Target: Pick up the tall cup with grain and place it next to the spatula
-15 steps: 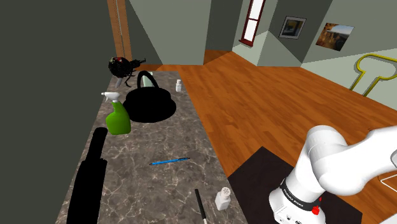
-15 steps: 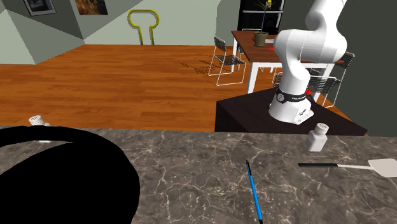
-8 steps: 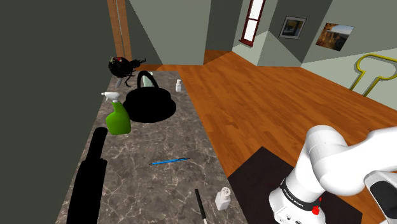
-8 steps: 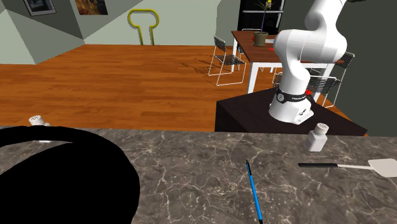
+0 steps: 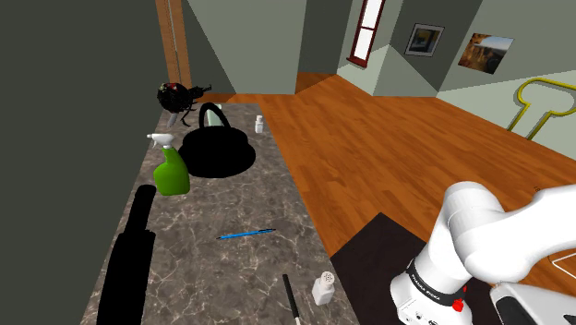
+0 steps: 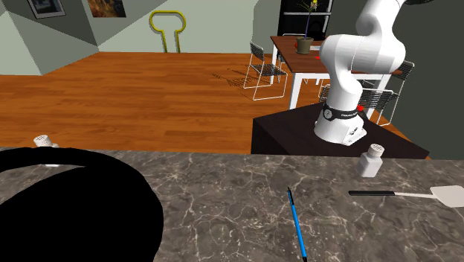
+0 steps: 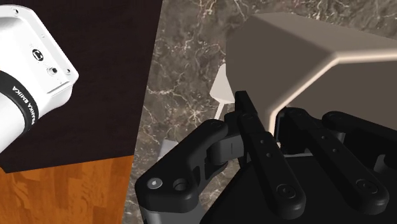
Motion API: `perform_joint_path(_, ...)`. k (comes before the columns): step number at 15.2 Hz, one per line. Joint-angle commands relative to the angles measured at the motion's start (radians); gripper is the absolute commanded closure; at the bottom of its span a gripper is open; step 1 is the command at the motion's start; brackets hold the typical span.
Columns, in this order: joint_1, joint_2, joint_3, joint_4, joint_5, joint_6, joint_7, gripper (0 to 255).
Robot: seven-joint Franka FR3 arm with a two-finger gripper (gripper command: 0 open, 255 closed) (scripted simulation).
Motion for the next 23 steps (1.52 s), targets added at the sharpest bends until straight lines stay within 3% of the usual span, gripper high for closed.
perform_joint_path(1,0.001,-0.002,0.015,-0.022,0.012,0.024,-0.003,255)
perform_joint_path(17,-0.007,0.007,0.165,-0.171,0.116,0.212,-0.022,255)
perform_joint_path(23,-0.008,0.008,0.17,-0.174,0.12,0.218,-0.023,255)
